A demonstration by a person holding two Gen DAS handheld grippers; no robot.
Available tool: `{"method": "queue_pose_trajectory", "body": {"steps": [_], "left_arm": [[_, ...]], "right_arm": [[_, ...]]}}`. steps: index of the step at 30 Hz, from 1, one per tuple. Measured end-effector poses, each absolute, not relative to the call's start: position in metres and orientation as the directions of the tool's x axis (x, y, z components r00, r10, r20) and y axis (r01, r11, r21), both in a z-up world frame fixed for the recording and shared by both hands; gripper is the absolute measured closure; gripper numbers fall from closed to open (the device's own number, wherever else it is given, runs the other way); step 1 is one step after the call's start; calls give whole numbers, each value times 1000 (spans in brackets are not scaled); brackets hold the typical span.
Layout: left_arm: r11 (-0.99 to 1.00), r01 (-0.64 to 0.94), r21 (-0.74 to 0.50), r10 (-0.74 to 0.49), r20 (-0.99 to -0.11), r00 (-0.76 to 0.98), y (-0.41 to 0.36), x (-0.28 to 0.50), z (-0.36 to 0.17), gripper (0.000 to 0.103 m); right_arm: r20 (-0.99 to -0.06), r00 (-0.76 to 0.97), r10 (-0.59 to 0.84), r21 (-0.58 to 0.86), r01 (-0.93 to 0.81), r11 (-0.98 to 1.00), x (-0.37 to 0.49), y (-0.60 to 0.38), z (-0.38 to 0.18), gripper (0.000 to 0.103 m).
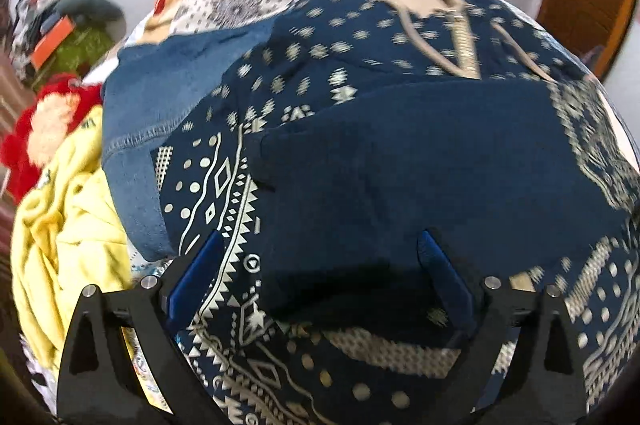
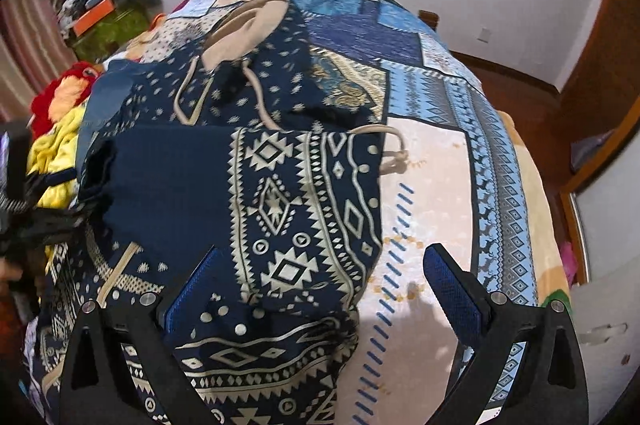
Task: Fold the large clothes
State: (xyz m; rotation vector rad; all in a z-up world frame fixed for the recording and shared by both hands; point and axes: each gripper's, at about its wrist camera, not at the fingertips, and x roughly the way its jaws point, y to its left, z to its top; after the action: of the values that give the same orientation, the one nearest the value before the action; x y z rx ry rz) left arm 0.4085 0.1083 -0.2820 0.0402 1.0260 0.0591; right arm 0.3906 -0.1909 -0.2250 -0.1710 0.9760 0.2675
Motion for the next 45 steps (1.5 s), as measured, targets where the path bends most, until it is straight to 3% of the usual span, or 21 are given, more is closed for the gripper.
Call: {"method": "queue_pose_trajectory", "body": {"steps": [2,8,14,29,33,41,44,45], "left_arm": [[998,-62,9,40,-854,518,125,410,-281,4],[965,-179,192,257,-829,497,182,399,-277,4],[944,-245,219,313,-829,464,233,390,-259,4],[1000,14,1,-9,-749,662,145,470,-169,4],[998,40,-56,-69,-752,656,130,517,-169,4],[998,-5,-58,-44,-799,599,127,604,-209,4],[997,-28,-67,-37,-807,590,129,626,-225,4],[997,-45,-70,-30,-810,586,128,635,-233,4]], "right_arm": [[-835,533,135,-42,-306,951,390,-190,-227,3],[-842,525,125,-40,-292,956,400,-194,-233,3],[-832,535,147,-15,-285,958,414,-190,-226,3],[-730,663,164,-112,-354,929,507,-124,-157,3],[-753,628,195,-60,-362,930,556,-105,-162,3],[-831,500,244,93,-308,947,653,-89,-215,4],[-839,455,299,183,-281,942,678,-89,-240,18],[-844,436,313,209,-268,940,686,-89,-249,30]]}}
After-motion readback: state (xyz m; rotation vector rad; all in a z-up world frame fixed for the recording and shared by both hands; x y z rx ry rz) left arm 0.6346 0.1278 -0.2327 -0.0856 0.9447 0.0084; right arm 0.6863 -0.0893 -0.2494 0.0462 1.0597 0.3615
